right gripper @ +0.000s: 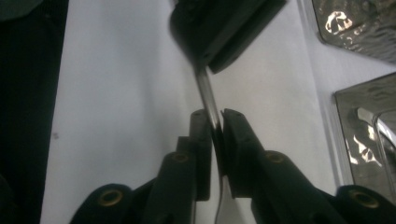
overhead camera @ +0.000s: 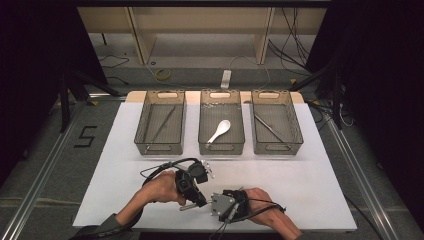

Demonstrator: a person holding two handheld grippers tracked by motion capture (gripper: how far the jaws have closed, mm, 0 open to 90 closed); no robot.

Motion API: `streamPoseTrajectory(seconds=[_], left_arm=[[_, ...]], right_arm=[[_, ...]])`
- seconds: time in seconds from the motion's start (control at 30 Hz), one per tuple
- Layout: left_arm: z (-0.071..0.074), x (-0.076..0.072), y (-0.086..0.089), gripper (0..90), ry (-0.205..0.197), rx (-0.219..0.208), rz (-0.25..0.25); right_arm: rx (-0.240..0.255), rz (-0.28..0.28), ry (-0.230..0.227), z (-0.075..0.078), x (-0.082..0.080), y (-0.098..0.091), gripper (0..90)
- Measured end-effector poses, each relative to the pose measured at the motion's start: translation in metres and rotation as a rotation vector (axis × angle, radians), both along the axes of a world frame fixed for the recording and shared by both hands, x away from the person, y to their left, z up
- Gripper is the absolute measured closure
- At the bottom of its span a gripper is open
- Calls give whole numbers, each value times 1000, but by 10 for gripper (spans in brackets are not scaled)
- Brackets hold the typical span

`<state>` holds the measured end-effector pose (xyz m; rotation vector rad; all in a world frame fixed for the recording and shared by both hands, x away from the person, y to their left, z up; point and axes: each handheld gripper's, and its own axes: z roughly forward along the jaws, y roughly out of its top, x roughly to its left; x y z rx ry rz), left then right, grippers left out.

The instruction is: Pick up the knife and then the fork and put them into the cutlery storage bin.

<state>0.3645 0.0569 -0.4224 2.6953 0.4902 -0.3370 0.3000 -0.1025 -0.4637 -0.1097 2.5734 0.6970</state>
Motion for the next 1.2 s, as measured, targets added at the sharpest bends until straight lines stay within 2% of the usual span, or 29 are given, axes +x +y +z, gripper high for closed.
streamPoseTrajectory(seconds=[0.03, 0.23, 0.33, 0.43, 0.5, 0.6, 0.7, 0.77, 0.93, 1.07, 1.1, 1.2], left_arm=[[1, 0, 0, 821, -3, -7, 3], [0, 1, -1, 815, -9, -23, 13], [5, 3, 3, 765, -25, -66, 46], [12, 7, 10, 646, -68, -112, 97], [16, 9, 15, 561, -102, -111, 138], [21, 10, 21, 423, -153, -146, 199], [25, 12, 27, 343, -207, -190, 244], [27, 13, 31, 315, -229, -216, 271], [28, 13, 41, 250, -291, -286, 334], [27, 12, 49, 229, -328, -326, 359], [27, 11, 51, 226, -334, -339, 370], [25, 11, 58, 211, -360, -368, 407]], right_arm=[[-10, 15, -4, -1, 1, 0, 875], [-20, 22, -12, -2, 2, -3, 880], [-26, 6, -11, -2, 3, -5, 881], [-30, -17, -27, -1, 7, -9, 881], [-23, -44, -16, -1, 10, -12, 881], [-20, -86, -16, 0, 15, -17, 881], [-7, -126, -10, 1, 19, -23, 881], [11, -161, -5, 2, 22, -27, 881], [21, -201, -10, 6, 30, -39, 880], [39, -259, -7, 10, 36, -50, 880], [69, -285, -6, 10, 37, -52, 880], [100, -322, -3, 14, 41, -59, 880]])
